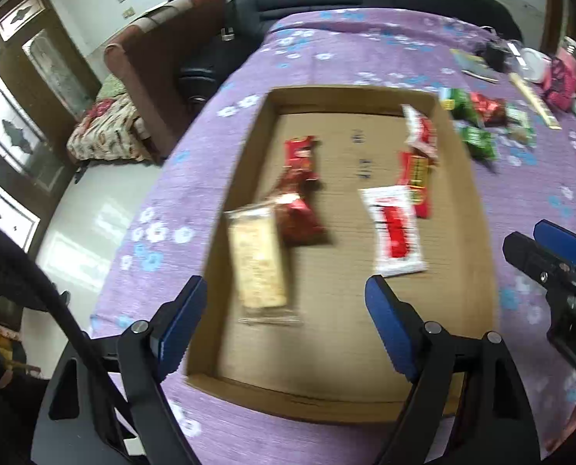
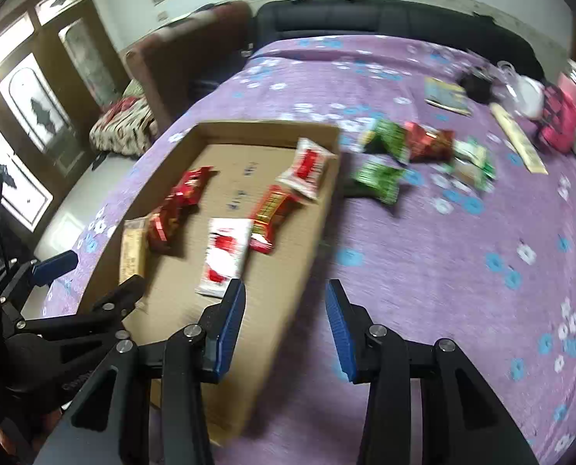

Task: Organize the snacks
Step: 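Move both grippers back toward the snack pile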

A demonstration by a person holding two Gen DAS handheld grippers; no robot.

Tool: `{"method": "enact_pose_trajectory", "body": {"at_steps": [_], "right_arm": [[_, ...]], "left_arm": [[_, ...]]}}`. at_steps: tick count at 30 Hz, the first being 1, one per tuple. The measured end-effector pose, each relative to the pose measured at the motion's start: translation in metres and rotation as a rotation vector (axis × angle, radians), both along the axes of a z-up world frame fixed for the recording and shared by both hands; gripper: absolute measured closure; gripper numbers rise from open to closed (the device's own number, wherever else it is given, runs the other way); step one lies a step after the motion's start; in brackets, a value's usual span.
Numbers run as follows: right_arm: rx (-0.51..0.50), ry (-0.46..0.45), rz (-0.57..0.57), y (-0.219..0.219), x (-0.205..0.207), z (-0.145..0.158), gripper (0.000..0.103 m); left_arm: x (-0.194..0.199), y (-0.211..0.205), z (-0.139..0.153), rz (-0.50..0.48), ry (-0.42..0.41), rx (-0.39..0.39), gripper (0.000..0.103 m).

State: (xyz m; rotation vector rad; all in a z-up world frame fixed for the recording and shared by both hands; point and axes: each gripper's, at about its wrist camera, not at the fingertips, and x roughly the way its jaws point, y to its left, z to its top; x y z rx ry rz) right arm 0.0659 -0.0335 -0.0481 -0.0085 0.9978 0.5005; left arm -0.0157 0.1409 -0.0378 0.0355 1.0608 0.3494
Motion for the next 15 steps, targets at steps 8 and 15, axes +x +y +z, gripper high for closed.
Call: {"method": "enact_pose_trajectory", "body": {"at_steps": [8,15], "right_arm": [[0.001,-0.002,-0.119,-0.082,0.026,-0.008,0.060],[0.043,-0.052,-0.163,-0.131,0.071,-0.009,0.060]], "left_arm": [[0.018,-0.065,0.001,-0.106,-0.010,-0.069,0.019],[0.053,-0.105,-0.001,-0.091,0.001,-0.108,0.019]]}}
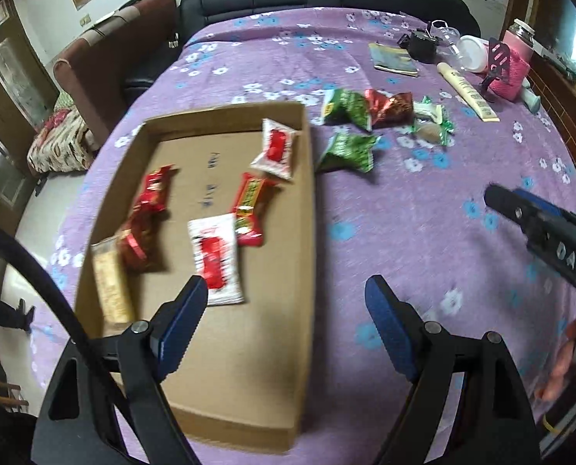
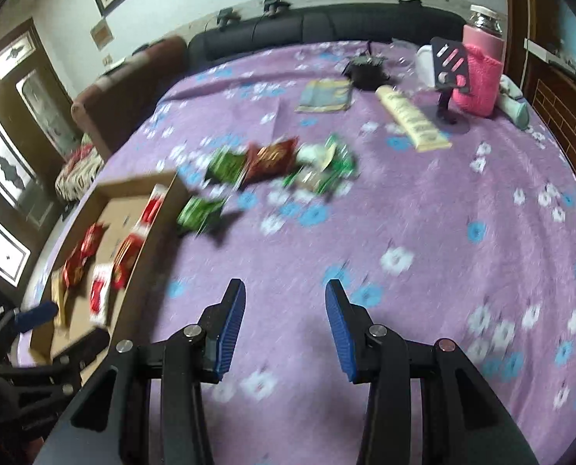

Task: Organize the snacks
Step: 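Move both grippers back toward the snack pile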

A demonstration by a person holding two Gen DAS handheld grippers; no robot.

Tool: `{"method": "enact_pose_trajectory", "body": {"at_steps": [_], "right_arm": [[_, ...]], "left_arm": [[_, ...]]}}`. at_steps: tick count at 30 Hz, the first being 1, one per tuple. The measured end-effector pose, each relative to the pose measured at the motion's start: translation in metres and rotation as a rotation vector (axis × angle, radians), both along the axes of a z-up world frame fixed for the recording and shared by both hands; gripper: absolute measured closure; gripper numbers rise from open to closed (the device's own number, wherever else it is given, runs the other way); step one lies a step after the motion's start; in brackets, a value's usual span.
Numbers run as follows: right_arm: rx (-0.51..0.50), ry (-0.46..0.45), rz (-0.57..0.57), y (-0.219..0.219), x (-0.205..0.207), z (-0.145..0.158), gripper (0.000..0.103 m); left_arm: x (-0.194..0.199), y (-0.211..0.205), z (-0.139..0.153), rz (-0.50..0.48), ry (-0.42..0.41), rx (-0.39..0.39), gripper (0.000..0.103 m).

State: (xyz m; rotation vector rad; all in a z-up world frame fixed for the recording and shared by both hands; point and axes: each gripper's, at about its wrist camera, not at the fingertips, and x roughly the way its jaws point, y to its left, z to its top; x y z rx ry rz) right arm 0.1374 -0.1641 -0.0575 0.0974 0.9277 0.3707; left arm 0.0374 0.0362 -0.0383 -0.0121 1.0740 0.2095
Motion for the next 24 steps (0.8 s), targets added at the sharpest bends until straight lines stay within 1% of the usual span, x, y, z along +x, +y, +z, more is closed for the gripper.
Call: {"method": "enact_pose_trajectory", "body": {"at_steps": [5,8,10,12,15,17,20,24], "right_arm": [[0.005,-0.048,0.056,-0.004,0.038,-0.004,0.060],[0.001,-0.060,0.124,0.007,0.061,-0.011,0.060],[-0.024,-0.073,0.164,0.017,0.074,-0.015,0.060],[-0.027,-0.070,0.205,0.023,0.086,-0.018,0.060],[-0.058,-0.073,0.229,0.029,0.099,-0.022,0.060],[-0.063,-0.056,0.251,0.032,0.105,-0.026,0.060],[-0.086,-0.053,0.296,0.036,0.108,-0.031,0.060],[-0.143,-0.057,0.335,0.043,0.111,-0.038,0.060]], "left_arm": [[0.024,-0.016,-0.002,0.031,-0.005,0.012,0.019],[0.040,-0.019,-0.004,0.073,0.006,-0.015,0.019],[0.047,-0.019,-0.003,0.097,0.003,-0.026,0.019],[0.052,-0.019,-0.001,0.114,-0.008,-0.034,0.019],[0.058,-0.020,0.001,0.128,-0.015,-0.031,0.019],[0.061,-0.020,-0.001,0.141,-0.011,-0.035,0.019],[0.063,-0.017,-0.004,0.159,0.000,-0.045,0.019],[0.066,-0.013,-0.007,0.177,0.007,-0.057,0.019]]}}
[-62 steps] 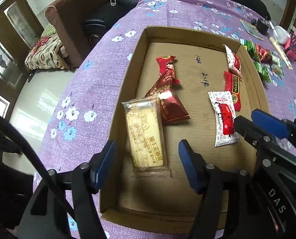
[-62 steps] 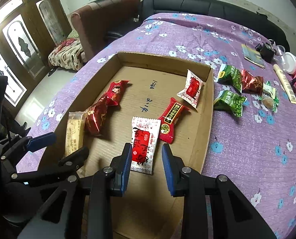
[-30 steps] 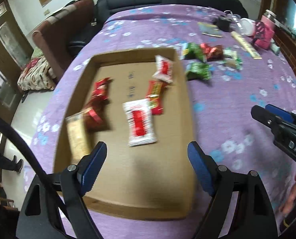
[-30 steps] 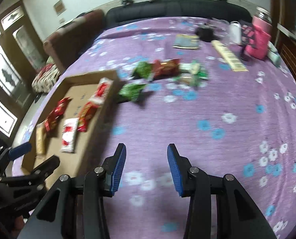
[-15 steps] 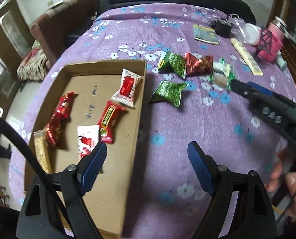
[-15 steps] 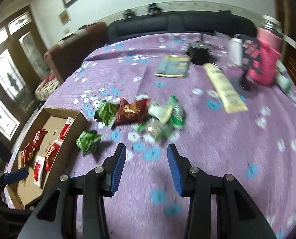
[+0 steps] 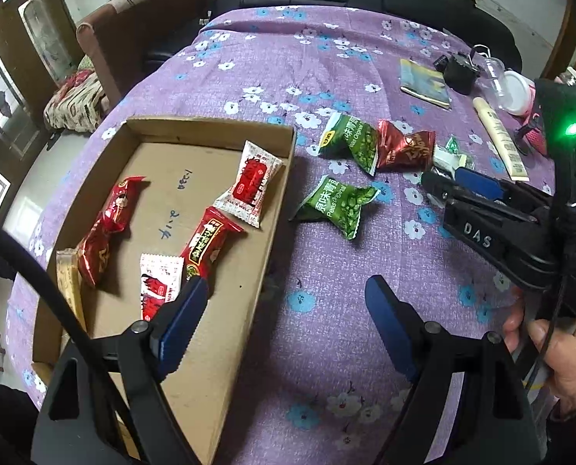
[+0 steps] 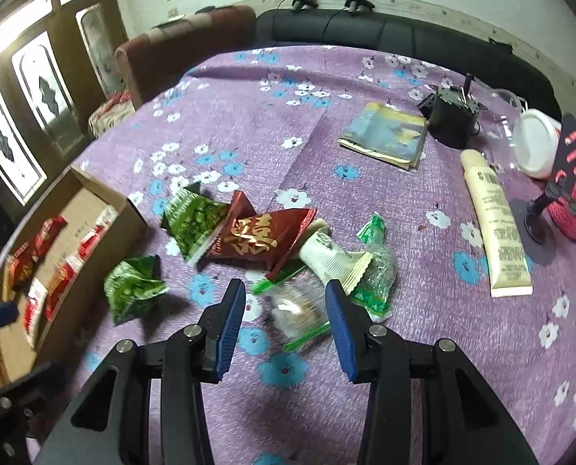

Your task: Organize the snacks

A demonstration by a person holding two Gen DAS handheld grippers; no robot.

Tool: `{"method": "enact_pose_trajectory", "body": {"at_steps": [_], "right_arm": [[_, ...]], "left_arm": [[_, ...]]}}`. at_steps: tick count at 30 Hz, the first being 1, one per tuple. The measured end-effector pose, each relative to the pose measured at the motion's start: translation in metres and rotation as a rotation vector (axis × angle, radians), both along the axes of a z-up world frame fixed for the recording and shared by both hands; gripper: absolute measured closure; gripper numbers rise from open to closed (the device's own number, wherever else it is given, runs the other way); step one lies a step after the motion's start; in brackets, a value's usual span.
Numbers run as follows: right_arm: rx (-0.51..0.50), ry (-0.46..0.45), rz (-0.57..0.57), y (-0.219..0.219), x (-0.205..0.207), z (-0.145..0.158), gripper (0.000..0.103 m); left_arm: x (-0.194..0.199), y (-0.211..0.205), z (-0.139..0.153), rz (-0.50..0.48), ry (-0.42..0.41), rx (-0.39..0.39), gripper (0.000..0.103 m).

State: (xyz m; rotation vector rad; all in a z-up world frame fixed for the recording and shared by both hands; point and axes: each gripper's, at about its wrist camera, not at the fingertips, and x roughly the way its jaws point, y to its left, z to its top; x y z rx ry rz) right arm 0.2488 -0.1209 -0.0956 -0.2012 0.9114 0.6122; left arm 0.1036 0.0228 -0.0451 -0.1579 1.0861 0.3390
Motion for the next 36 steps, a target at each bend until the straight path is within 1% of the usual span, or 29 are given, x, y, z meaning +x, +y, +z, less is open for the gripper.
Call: {"method": "enact_pose_trajectory", "body": {"at_steps": [3,5,6,7,9,12,14,16,20,22,24,26,28,29,30,32,34,36], "right_arm": [[-0.055,-0.003,0.023,0.007,0.002,-0.009,0.060],[-0.065,-0.013,0.028,0.007,0.002,-0.010,0.061],[-0.063,-0.012,0.026,0.007,0.001,-0.010,0.062],[-0.063,-0.011,0.020,0.005,0.001,-0.010,0.066],[-0.065,-0.014,0.011,0.001,0.000,-0.009,0.071],[-0.064,-0.012,0.000,-0.005,-0.003,-0.009,0.072],[-0.063,-0.011,-0.020,-0.012,-0.004,-0.009,0.072],[-0.038,0.019,-0.057,-0.028,-0.006,-0.008,0.072],[-0.024,0.057,-0.097,-0.056,-0.018,-0.011,0.072],[-0.028,0.066,-0.111,-0.069,-0.025,-0.012,0.072],[-0.033,0.073,-0.116,-0.076,-0.027,-0.012,0.072],[-0.031,0.082,-0.116,-0.078,-0.027,-0.012,0.072],[-0.041,0.080,-0.119,-0.076,-0.027,-0.011,0.071],[-0.043,0.079,-0.122,-0.075,-0.027,-0.011,0.071],[-0.043,0.079,-0.124,-0.075,-0.027,-0.011,0.071],[-0.041,0.083,-0.125,-0.074,-0.026,-0.012,0.071],[-0.040,0.087,-0.120,-0.075,-0.026,-0.012,0.071],[-0.040,0.088,-0.119,-0.074,-0.025,-0.012,0.071]], "left_arm": [[0.002,0.001,0.000,0.006,0.003,-0.002,0.019],[0.003,0.002,-0.001,0.012,0.007,-0.002,0.019],[0.004,0.003,-0.002,0.014,0.008,-0.002,0.019],[0.006,0.003,-0.003,0.017,0.012,-0.001,0.019],[0.009,0.004,-0.005,0.020,0.021,-0.009,0.019],[0.018,-0.001,-0.006,0.024,0.025,-0.025,0.019],[0.025,-0.008,-0.005,0.018,0.025,-0.026,0.019],[0.036,-0.017,-0.004,0.009,0.022,-0.018,0.019],[0.062,-0.032,0.000,0.004,0.025,0.005,0.019],[0.078,-0.035,0.000,0.027,0.046,0.010,0.019],[0.093,-0.036,-0.002,0.057,0.087,0.016,0.019],[0.104,-0.035,-0.007,0.078,0.112,-0.015,0.019],[0.114,-0.031,-0.016,0.106,0.163,-0.075,0.019],[0.118,-0.027,-0.023,0.123,0.185,-0.129,0.019],[0.120,-0.025,-0.026,0.142,0.200,-0.145,0.018],[0.123,-0.023,-0.027,0.172,0.187,-0.134,0.017],[0.127,-0.023,-0.025,0.188,0.183,-0.100,0.017],[0.130,-0.020,-0.026,0.193,0.195,-0.109,0.017]]}}
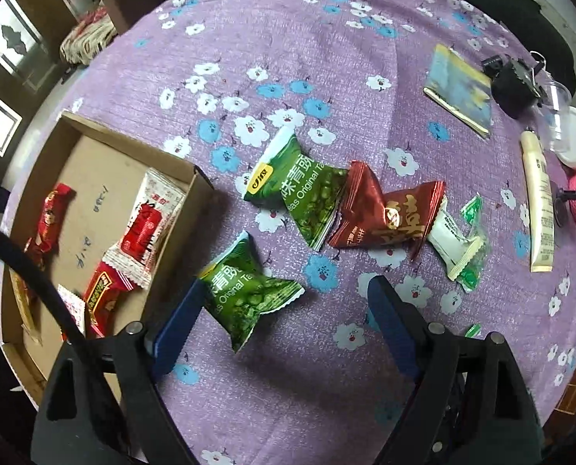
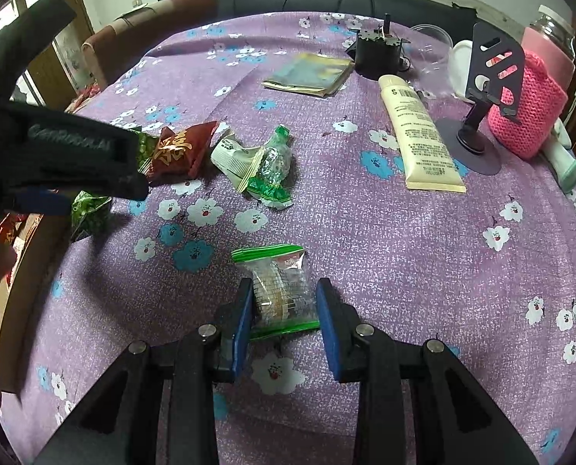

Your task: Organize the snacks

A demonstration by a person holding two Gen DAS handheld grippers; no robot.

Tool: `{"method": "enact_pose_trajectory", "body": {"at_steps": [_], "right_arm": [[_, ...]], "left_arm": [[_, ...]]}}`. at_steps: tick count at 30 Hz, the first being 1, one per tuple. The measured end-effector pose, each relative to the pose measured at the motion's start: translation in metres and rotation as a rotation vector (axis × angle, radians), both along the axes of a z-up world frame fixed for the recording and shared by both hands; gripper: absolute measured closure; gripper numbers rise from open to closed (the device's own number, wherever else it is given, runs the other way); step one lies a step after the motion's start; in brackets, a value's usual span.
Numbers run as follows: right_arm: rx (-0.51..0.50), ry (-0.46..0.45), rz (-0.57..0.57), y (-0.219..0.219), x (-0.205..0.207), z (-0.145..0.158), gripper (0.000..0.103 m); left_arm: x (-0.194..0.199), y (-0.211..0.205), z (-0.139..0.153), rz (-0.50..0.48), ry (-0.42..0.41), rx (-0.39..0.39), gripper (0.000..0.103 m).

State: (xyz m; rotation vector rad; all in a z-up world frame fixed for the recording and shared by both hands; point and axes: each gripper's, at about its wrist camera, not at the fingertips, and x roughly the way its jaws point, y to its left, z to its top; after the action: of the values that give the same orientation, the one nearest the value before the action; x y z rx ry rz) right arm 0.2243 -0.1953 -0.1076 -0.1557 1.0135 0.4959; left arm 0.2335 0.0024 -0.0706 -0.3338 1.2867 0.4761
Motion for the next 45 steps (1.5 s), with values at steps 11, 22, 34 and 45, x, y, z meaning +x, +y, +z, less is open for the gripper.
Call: {"method": "enact_pose_trajectory", "body": {"at_steps": [11,22,34,45], "right_arm": [[0.004,0.000,0.001,0.000,0.000,0.000,0.071],[-0.006,-0.023,-0.028,0.001,-0.005,0.000,0.071],[-0.002,-0.051,-0.069,-0.001,-0.018,0.004,0.072],[0.002,-0.032,-0.111,-0.011,-0.045,0.004,0.072]], "left_arm": [[0.021,0.019,-0.024,-0.001,0.093,-0.025,0.014],[0.004,0.000,-0.031,-0.059,0.080,-0.047,0.015],[-0.023,-0.008,-0.017,-0.223,-0.020,-0.017,0.062],[-0.080,-0.008,-0.021,-0.295,-0.030,-0.010,0.063]]}}
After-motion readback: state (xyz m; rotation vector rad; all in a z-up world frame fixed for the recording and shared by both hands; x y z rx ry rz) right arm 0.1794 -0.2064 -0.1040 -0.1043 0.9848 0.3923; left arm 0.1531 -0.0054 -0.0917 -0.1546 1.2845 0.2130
